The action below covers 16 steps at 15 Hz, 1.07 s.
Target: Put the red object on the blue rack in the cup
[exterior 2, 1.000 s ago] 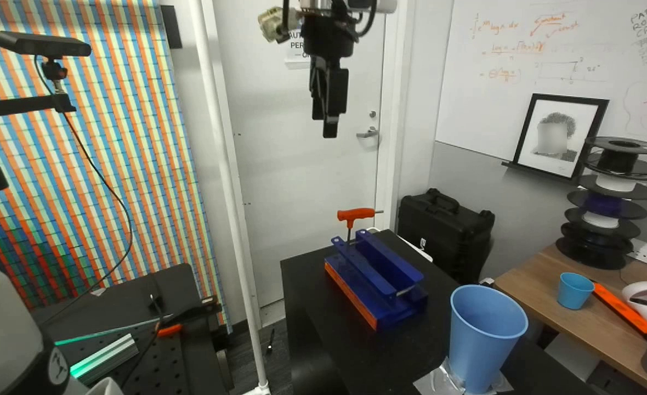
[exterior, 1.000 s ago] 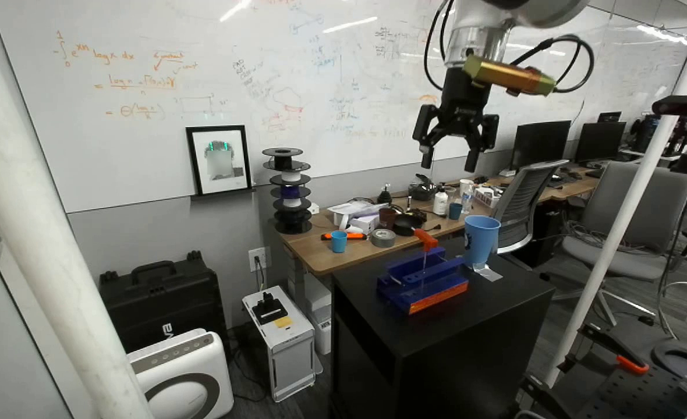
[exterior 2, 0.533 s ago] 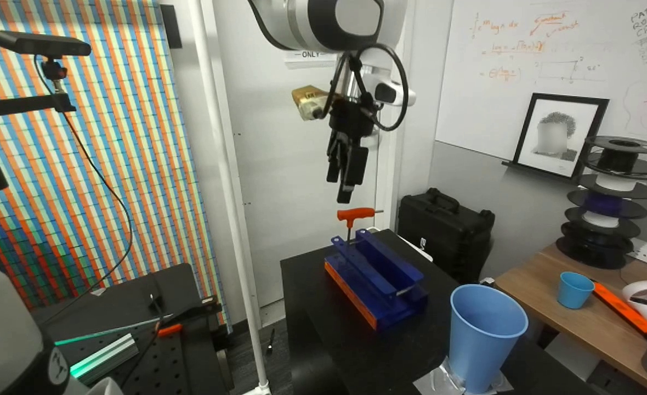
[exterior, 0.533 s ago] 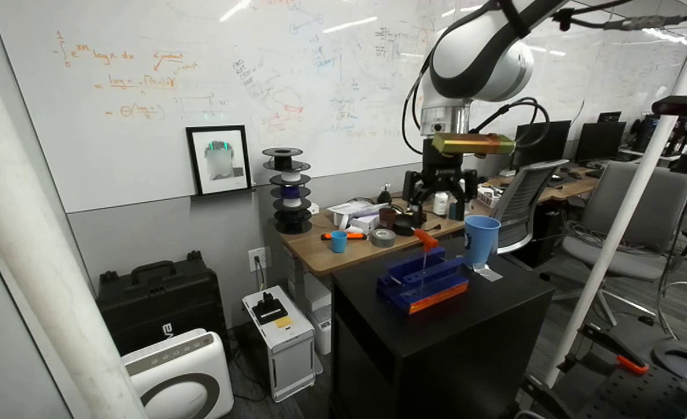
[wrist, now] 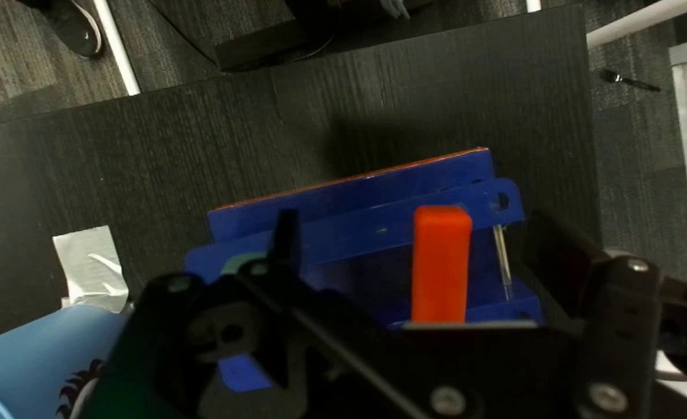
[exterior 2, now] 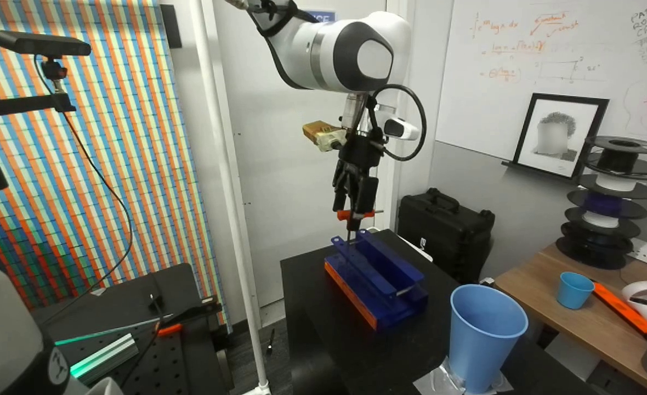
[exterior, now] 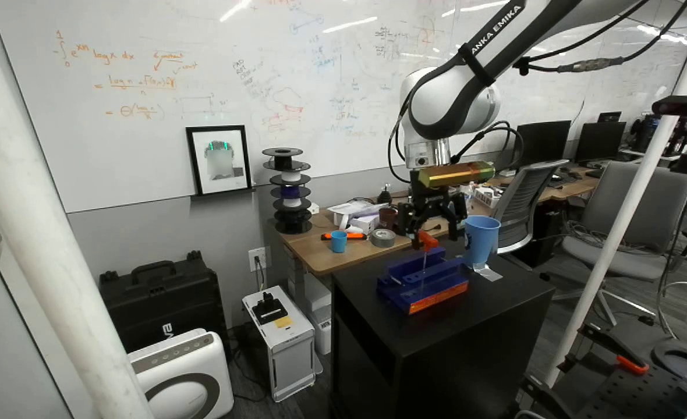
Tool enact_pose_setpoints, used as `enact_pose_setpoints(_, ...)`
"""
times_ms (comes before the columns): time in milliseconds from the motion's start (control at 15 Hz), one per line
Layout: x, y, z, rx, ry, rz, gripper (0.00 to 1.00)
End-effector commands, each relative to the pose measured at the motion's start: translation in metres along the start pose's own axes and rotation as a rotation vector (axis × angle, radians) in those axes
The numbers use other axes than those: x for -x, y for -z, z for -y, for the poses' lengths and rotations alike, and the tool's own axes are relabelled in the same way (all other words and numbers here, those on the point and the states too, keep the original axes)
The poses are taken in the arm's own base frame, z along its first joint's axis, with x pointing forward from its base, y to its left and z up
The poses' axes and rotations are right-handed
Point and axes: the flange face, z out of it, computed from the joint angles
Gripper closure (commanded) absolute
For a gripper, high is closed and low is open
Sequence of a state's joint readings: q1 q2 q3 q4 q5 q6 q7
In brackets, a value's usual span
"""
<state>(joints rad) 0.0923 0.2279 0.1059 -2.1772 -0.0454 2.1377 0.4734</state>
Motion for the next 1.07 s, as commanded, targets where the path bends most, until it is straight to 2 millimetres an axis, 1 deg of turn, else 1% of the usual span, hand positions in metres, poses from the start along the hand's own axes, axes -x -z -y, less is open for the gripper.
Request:
enact_pose_setpoints(0, -0.011, 0.0, 0.01, 0.029, 0.021, -0.043, 0.35)
enact_pose_setpoints(67, -0.011, -0.001, 0.012, 0.028, 0.03, -0.048, 0.42)
enact_pose_setpoints(133, -0.011, -0.001, 0.014, 0.022, 0.035, -0.049, 0.51)
enact_pose_setpoints(267, -0.011, 0.001, 0.016, 0.01, 0.038, -0.049, 0.65)
enact_pose_setpoints(467, -0.005, 0.01, 0.018, -0.001, 0.05, -0.055, 0.89)
enact_pose_setpoints(600, 0.003, 0.019, 0.018, -0.006, 0.056, -0.067, 0.93)
enact_pose_setpoints(667, 0.007, 0.023, 0.017, -0.009, 0.06, -0.068, 0.89)
enact_pose_setpoints(867, 0.023, 0.039, 0.014, -0.009, 0.059, -0.101, 0.88)
enact_pose_setpoints(1000, 0.038, 0.056, 0.009, -0.013, 0.056, -0.133, 0.88)
